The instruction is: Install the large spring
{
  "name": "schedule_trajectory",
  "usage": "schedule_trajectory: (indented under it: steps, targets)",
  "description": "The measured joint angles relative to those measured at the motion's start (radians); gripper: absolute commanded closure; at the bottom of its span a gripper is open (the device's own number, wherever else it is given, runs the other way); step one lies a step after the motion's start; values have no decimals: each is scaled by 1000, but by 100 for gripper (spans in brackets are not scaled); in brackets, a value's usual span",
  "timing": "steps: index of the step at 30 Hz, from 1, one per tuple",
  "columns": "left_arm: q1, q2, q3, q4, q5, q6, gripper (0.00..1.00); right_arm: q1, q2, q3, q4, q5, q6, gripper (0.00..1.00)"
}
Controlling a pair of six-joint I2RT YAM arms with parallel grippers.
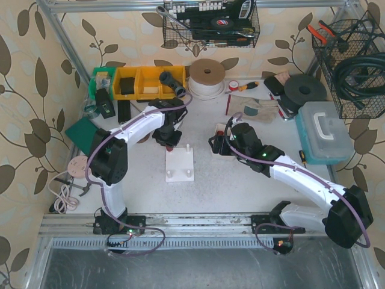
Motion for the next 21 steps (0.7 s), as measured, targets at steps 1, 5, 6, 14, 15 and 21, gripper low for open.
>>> schedule_trajectory:
  steps: [1,5,6,14,15,21]
  targets:
    - [0,8,0,1,0,0,100,0,0,0,0,0,0,17]
    - [0,29,0,8,1,0,100,0,0,0,0,0,0,17]
    - [0,33,0,8,3,0,100,0,0,0,0,0,0,17]
    - [0,44,0,24,15,-1,100,0,0,0,1,0,0,17]
    - [0,45,0,26,16,-1,100,0,0,0,1,0,0,17]
    - [0,55,0,33,22,-1,100,0,0,0,1,0,0,17]
